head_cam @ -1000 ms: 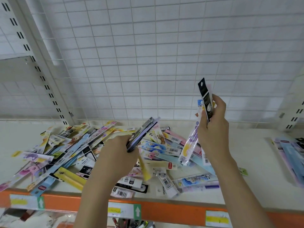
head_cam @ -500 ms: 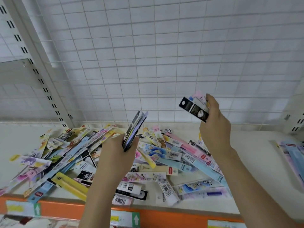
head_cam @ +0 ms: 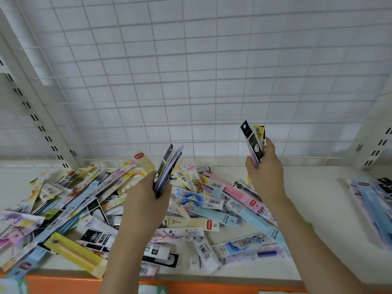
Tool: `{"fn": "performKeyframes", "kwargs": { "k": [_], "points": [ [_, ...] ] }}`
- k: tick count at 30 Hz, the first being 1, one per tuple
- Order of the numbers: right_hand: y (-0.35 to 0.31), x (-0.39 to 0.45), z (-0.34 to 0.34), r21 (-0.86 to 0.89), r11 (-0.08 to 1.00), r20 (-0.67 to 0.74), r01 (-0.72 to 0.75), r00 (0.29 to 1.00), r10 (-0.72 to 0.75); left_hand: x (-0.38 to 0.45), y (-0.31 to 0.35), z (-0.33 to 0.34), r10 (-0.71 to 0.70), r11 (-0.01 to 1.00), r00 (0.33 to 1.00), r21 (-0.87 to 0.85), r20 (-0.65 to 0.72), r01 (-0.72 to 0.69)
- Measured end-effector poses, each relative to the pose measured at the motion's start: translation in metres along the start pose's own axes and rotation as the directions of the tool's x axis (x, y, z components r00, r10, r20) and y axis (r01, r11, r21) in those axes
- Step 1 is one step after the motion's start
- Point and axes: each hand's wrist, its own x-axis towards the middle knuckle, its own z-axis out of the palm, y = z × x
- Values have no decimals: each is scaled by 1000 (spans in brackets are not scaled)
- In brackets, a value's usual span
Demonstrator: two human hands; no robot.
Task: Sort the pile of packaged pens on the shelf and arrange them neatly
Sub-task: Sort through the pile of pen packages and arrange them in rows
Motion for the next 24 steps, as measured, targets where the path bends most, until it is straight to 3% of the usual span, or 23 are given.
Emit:
{"fn": "performKeyframes", "kwargs": {
  "k": [4, 7, 12, 15, 18, 21, 24],
  "points": [
    [6, 3, 1, -24, 992, 66, -120, 990, 121, 4, 0, 3, -45, 998, 999, -40, 8, 45],
    [7, 3, 3, -79, 990, 86, -120, 988, 127, 5, -1, 0, -68, 986, 997, -147, 41, 73],
    [-14, 5, 10, -212, 977, 105, 4, 994, 19, 15, -14, -7, -100, 971, 995, -219, 10, 99],
    [-39, 3, 21, -249, 964, 281, 99, 959, -26, 22, -22, -18, -116, 977, 993, -178, 37, 121],
    [-61, -3, 40, -357, 911, 504, 204, 864, 4, 28, -33, -30, -126, 983, 991, -126, 47, 131],
    [-76, -12, 65, -429, 852, 719, 299, 684, 122, 32, -43, -45, -144, 984, 989, -103, 47, 148],
    [-89, -21, 80, -436, 832, 825, 343, 521, 218, 34, -56, -61, -175, 979, 984, -95, 41, 178]
  ]
}}
